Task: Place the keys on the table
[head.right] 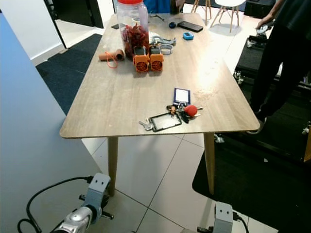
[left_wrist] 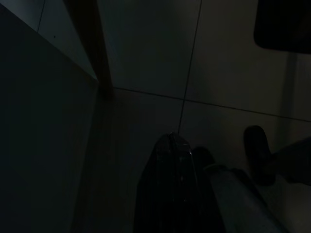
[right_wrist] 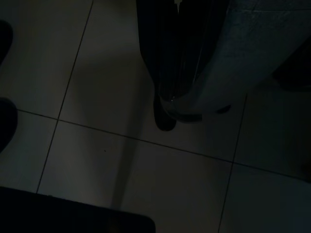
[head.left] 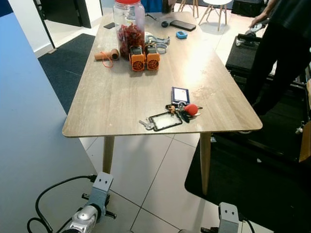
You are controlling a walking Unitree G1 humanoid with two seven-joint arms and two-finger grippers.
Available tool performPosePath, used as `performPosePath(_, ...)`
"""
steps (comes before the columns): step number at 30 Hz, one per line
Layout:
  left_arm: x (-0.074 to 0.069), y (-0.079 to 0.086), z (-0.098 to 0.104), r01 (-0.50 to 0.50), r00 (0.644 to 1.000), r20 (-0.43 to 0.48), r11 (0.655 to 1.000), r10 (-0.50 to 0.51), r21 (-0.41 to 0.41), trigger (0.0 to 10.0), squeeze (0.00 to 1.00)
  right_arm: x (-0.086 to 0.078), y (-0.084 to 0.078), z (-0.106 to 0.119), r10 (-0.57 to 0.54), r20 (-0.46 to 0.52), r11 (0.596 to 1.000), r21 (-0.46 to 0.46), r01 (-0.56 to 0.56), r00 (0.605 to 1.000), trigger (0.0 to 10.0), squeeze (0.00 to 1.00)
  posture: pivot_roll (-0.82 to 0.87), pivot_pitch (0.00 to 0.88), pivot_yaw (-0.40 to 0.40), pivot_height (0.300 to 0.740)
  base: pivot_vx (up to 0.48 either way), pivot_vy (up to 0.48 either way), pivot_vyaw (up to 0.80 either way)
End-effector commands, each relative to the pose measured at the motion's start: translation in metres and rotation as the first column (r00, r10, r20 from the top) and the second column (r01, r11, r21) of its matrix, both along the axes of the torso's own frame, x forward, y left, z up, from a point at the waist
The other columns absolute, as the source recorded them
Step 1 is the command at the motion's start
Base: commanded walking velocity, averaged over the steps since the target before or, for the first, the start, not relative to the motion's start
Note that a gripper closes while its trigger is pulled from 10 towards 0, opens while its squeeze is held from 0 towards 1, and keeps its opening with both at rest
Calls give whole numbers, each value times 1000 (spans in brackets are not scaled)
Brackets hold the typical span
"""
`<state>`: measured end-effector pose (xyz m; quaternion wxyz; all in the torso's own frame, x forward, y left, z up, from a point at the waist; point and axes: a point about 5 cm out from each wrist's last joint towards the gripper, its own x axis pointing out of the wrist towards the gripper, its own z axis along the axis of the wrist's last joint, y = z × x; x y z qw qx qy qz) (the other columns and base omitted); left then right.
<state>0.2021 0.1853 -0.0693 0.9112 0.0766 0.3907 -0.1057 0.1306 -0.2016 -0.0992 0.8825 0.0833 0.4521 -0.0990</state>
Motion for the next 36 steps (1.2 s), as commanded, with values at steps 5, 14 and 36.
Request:
performPosePath(5,-1,10,1,-40,999,20,998,39,48,10000,0,-6,-5,-2,-6,-25,1000,-6,6,1000,10000,0,-14,35,29,740,0,0,0)
performPosePath(14,2,8,2,-34,999,21,999,33,42,10000,0,1,-4,0,-6,-4,1000,-5,6,1000,10000,0,-12,42,30,740,0,0,0)
performPosePath(36,-2,1,-4,-21,997,-70,999,23,33,10000,0,19,0,7,-27,52,1000,10,26,998,10000,0,2,23,1,740,0,0,0)
